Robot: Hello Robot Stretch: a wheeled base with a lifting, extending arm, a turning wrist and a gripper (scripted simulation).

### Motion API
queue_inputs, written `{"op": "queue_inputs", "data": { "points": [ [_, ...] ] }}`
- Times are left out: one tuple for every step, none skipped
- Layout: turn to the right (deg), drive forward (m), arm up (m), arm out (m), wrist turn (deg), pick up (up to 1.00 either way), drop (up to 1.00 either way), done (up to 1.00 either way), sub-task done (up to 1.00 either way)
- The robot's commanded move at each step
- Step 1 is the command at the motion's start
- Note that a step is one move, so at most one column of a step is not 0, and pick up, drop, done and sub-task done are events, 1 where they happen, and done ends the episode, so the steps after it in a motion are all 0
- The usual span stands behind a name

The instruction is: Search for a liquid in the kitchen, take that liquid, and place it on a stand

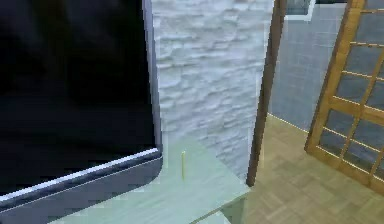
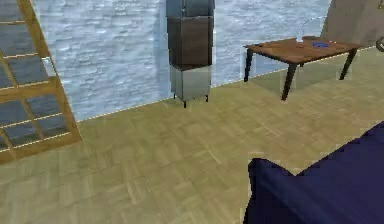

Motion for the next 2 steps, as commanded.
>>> {"op": "queue_inputs", "data": {
  "points": [
    [45.0, 0.0, 0.0, 0.0, 0.0, 0.0, 0.0, 0.0, 0.0],
    [12.0, 0.0, 0.0, 0.0, 0.0, 0.0, 0.0, 0.0, 0.0]
  ]
}}
